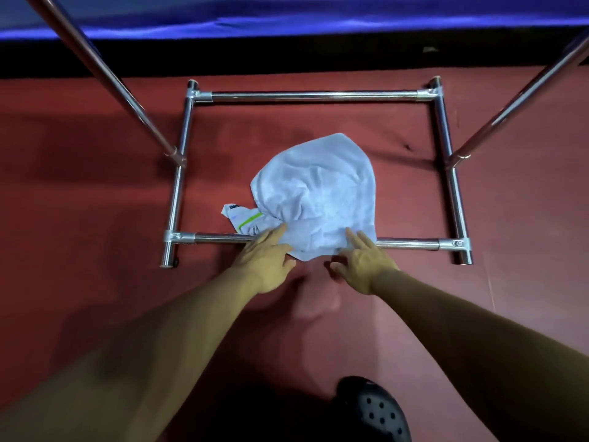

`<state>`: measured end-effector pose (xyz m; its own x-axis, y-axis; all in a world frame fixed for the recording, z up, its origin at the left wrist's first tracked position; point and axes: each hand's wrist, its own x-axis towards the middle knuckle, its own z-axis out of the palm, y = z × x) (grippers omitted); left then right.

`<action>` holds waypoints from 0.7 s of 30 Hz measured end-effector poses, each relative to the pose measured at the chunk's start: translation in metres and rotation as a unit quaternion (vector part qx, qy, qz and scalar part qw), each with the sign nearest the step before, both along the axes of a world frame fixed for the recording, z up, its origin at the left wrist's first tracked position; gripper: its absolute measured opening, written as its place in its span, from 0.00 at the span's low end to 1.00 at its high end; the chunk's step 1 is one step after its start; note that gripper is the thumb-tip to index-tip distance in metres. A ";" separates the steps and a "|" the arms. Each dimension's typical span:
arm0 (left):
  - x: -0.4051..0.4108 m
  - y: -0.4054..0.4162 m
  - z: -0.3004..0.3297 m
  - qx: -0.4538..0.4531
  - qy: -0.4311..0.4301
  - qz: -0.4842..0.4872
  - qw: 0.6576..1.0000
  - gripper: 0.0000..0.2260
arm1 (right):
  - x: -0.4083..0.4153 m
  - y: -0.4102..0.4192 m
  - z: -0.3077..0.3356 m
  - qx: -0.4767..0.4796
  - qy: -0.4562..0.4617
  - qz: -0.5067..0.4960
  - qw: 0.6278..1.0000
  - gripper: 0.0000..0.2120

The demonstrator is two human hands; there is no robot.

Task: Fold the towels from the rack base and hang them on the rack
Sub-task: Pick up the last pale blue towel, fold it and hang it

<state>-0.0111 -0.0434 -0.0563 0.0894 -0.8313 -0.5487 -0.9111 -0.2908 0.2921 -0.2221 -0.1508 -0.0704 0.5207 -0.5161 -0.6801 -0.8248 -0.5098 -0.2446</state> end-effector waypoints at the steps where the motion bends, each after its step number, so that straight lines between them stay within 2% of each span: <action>1: 0.000 0.001 -0.005 -0.009 -0.003 0.002 1.000 0.21 | -0.002 0.000 -0.004 -0.017 -0.004 -0.005 1.000 0.25; 3: -0.001 0.003 -0.009 -0.060 -0.011 0.003 0.998 0.21 | -0.004 0.000 -0.004 -0.052 -0.029 -0.018 0.998 0.25; 6: -0.002 0.005 0.006 -0.131 0.007 0.035 0.991 0.14 | -0.007 0.002 0.010 -0.066 -0.063 -0.036 0.995 0.30; 8: -0.002 0.005 0.026 -0.156 0.051 0.100 0.981 0.10 | -0.009 0.002 0.030 -0.061 -0.100 -0.080 0.990 0.21; 10: -0.001 0.002 0.056 -0.157 0.094 0.162 0.970 0.10 | -0.011 0.001 0.058 -0.054 -0.174 -0.177 0.967 0.12; 12: 0.000 -0.001 0.090 -0.157 0.120 0.202 0.959 0.11 | -0.011 -0.001 0.091 -0.039 -0.236 -0.267 0.933 0.08; 14: 0.000 -0.004 0.130 -0.186 0.127 0.214 0.950 0.11 | -0.011 -0.004 0.129 -0.016 -0.281 -0.309 0.908 0.08; 16: 0.001 -0.005 0.172 -0.215 0.135 0.218 0.942 0.10 | -0.014 -0.009 0.170 -0.021 -0.307 -0.301 0.903 0.09; 18: 0.005 -0.003 0.215 -0.227 0.127 0.196 0.946 0.10 | -0.020 -0.010 0.219 -0.038 -0.312 -0.268 0.911 0.05; 21: 0.010 0.004 0.283 -0.246 0.091 0.137 0.955 0.13 | -0.032 -0.004 0.296 -0.065 -0.334 -0.240 0.909 0.12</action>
